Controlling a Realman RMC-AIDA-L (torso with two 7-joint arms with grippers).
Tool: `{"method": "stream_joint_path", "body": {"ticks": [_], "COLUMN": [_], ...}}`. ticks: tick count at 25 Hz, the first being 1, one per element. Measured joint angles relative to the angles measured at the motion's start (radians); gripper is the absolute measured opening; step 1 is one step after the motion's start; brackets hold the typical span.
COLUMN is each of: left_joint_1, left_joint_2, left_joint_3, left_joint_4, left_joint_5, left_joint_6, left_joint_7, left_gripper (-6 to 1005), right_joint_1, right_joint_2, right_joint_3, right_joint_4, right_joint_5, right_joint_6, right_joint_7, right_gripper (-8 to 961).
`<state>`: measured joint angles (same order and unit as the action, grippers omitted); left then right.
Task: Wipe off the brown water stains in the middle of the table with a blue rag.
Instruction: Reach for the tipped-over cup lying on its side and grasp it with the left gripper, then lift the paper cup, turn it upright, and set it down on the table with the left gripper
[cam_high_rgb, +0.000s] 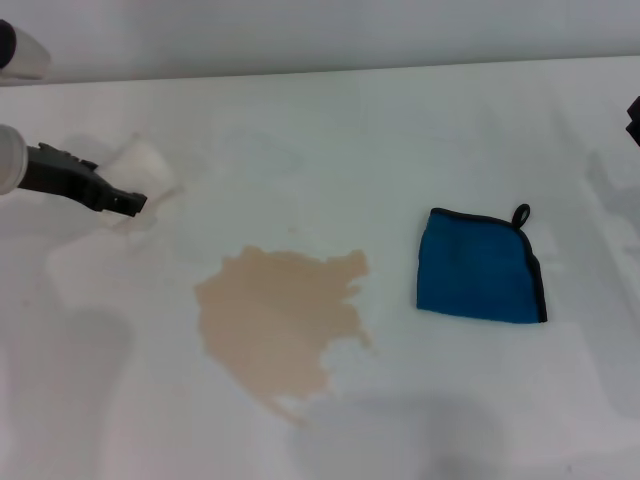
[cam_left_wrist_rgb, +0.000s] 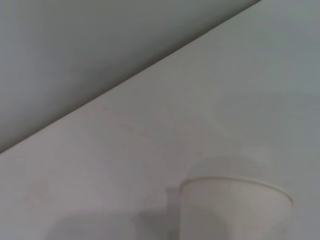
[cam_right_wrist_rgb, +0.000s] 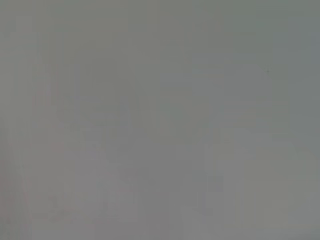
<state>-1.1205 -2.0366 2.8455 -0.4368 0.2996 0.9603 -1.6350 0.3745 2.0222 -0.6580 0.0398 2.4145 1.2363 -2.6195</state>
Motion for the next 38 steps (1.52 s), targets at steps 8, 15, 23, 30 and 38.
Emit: {"method": "stream_joint_path", "body": {"ticks": [8, 15, 23, 30, 38], "left_joint_1": [0.007, 0.019, 0.036, 0.077, 0.229], "left_joint_2": [-0.003, -0.013, -0.017, -0.027, -0.038], "left_joint_3": [0.0, 0.0, 0.0, 0.0, 0.0], "left_joint_4": [0.026, 0.027, 0.017, -0.006, 0.059], "left_joint_5": [-0.004, -0.021, -0.122, -0.319, -0.716], "left_joint_6": [-0.024, -0.036, -0.027, 0.029, 0.109], "left_joint_7": [0.03, 0.048, 0.098, 0.226, 0.507], "left_gripper": [882, 862, 736, 696, 645], "right_joint_1": [0.0, -0.002, -0.001, 0.0, 0.0], "right_joint_2": [0.002, 0.004, 0.004, 0.003, -0.001], "right_joint_3": [0.0, 0.0, 0.0, 0.0, 0.0], "right_joint_4": [0.005, 0.008, 0.008, 0.005, -0.001], "right_joint_5": [0.0, 0.0, 0.0, -0.001, 0.0], "right_joint_6": [0.007, 0.015, 0.016, 0.017, 0.015], "right_joint_7": [0.024, 0.024, 0.032, 0.036, 0.036], "right_gripper": [862, 862, 862, 861, 861]}}
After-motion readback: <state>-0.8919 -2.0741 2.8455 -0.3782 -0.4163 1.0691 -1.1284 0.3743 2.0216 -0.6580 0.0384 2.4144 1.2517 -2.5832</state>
